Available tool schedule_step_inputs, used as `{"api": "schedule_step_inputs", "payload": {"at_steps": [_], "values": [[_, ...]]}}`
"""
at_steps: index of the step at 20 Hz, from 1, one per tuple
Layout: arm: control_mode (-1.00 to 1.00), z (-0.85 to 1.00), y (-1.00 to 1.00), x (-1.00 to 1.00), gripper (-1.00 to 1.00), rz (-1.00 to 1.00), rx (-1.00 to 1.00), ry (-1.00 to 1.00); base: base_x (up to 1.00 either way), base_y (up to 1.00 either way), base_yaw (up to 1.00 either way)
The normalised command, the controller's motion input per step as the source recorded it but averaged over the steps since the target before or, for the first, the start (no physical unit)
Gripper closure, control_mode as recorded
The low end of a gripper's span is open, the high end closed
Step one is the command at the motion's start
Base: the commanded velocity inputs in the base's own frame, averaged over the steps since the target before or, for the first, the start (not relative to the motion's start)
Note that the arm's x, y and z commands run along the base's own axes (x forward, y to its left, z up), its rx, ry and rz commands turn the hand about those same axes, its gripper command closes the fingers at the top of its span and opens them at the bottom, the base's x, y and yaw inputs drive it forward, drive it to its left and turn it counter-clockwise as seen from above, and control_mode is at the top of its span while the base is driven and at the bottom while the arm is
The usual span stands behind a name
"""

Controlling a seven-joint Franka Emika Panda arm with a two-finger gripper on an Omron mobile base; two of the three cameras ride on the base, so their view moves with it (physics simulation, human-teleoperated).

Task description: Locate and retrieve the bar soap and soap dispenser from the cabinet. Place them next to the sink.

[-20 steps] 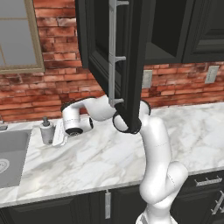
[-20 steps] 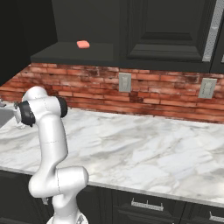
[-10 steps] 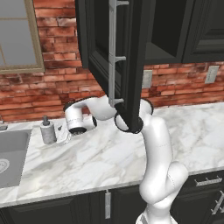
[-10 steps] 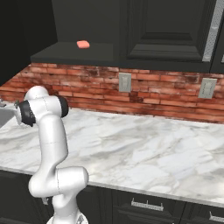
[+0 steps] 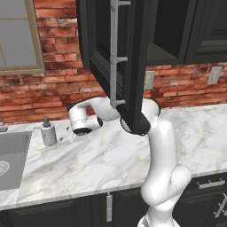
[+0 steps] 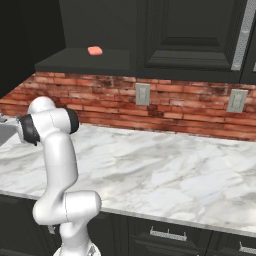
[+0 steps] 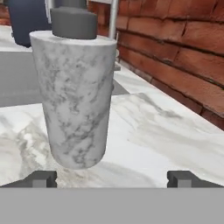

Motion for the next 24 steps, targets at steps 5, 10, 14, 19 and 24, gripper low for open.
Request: {"api": "schedule_step_inputs", "payload": {"at_steps": [5, 10, 14, 19, 24], "values": [[-1.00, 0.02, -0.47, -0.18, -1.00, -0.15, -0.02, 0.01, 0.00, 0.00, 0.00], [-1.00, 0.14, -0.49, -0.13, -1.00, -0.17, -0.01, 0.00, 0.00, 0.00, 0.00], [-1.00, 0.21, -0.50, -0.02, -1.00, -0.20, -0.01, 0.04, 0.00, 0.00, 0.00], [-1.00, 0.13, -0.45, 0.00, -1.00, -0.27, -0.02, 0.08, 0.00, 0.00, 0.00], [-1.00, 0.05, -0.33, 0.00, -1.00, -0.31, -0.05, 0.05, 0.00, 0.00, 0.00]]}}
